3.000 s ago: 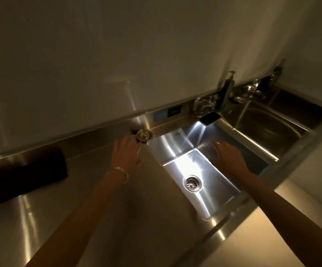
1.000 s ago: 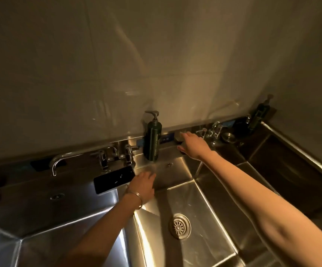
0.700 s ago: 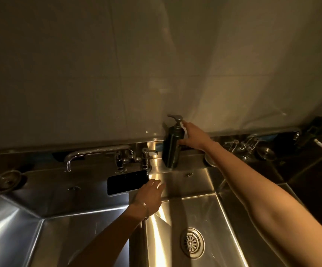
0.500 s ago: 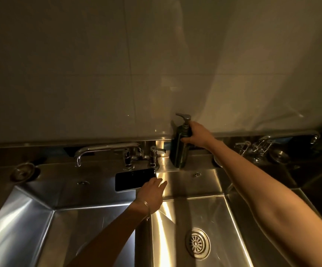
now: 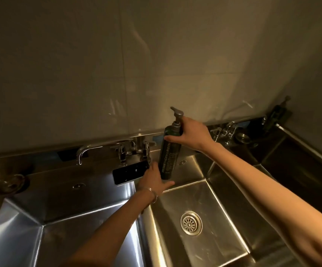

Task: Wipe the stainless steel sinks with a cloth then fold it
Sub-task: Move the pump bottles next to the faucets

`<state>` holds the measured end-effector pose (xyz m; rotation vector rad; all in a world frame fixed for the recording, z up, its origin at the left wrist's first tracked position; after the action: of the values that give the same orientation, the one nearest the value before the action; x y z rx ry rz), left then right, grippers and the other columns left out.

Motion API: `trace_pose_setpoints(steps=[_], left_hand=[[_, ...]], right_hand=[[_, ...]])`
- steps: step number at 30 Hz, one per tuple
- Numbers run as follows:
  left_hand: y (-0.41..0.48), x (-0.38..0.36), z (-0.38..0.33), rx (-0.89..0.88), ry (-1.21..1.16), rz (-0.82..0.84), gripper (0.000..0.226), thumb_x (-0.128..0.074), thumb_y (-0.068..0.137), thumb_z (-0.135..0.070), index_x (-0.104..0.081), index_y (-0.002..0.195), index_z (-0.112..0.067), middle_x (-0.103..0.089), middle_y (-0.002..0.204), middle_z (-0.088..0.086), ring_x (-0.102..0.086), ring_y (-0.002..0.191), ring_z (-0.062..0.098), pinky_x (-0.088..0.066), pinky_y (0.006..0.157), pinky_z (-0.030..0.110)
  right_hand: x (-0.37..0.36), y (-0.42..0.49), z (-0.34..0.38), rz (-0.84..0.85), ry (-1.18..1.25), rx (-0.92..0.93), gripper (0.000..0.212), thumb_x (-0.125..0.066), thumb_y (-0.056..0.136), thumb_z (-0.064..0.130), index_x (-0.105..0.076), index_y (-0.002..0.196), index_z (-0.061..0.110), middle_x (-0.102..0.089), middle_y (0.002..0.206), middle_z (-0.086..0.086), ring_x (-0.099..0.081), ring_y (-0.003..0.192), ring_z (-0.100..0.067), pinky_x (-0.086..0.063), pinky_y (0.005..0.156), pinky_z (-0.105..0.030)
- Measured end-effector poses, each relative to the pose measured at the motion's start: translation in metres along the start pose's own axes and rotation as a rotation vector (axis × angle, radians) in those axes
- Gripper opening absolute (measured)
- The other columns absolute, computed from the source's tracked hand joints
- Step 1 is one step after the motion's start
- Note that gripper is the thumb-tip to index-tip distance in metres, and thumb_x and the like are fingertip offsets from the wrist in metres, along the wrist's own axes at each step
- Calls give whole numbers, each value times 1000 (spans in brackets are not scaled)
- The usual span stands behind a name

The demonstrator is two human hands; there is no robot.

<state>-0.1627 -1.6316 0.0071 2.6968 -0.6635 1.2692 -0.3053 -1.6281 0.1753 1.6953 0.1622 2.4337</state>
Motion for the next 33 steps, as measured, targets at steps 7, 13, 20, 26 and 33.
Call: trace_pose_setpoints(steps=[7, 13, 20, 26, 33], left_hand=[[-95, 39, 27, -114, -95, 22, 64, -75, 68, -44, -48, 120, -19, -64, 113, 3, -61, 104, 25, -46, 78, 26], [-165, 78, 63, -152, -108, 78, 62, -75, 68, -49, -50, 117, -21, -67, 106, 0, -63, 96, 20, -52, 81, 31], [-235, 104, 112, -102, -158, 125, 71, -78, 53, -60, -52, 111, -28, -66, 102, -7, -64, 92, 12, -55, 84, 36], [-313, 130, 146, 24, -238, -17, 52, -88, 54, -33, -55, 93, -32, -61, 81, -20, -58, 74, -7, -42, 61, 5], [-391, 165, 201, 187, -262, -193, 58, -90, 53, -30, -63, 103, -20, -68, 91, -5, -62, 82, 8, -46, 69, 13]], right_hand=[[9, -86, 84, 95, 168, -101, 55, -69, 73, 57, -55, 110, 19, -64, 113, -1, -61, 98, -16, -51, 89, -38], [14, -134, 157, 248, 135, 35, 55, -71, 80, 34, -51, 127, 15, -54, 127, -3, -53, 99, -11, -49, 91, -32], [-12, -171, 216, 303, 186, 94, 39, -66, 86, 26, -56, 120, 10, -62, 121, -9, -58, 97, -12, -48, 81, -19], [-41, -204, 274, 370, 252, 197, 41, -72, 82, 20, -54, 117, 8, -62, 116, -8, -59, 101, -15, -45, 77, -13], [-69, -230, 362, 376, 275, 363, 51, -82, 71, 23, -57, 113, 9, -63, 109, -3, -59, 94, -14, -50, 76, -23]])
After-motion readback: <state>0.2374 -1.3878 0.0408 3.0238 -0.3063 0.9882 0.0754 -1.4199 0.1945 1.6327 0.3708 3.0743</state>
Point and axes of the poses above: each hand's wrist, its own y-axis towards the middle knuckle, its own x-axis out of the back of the hand, z = x × y, the point moved 3 cm from there along y, towards the middle knuckle
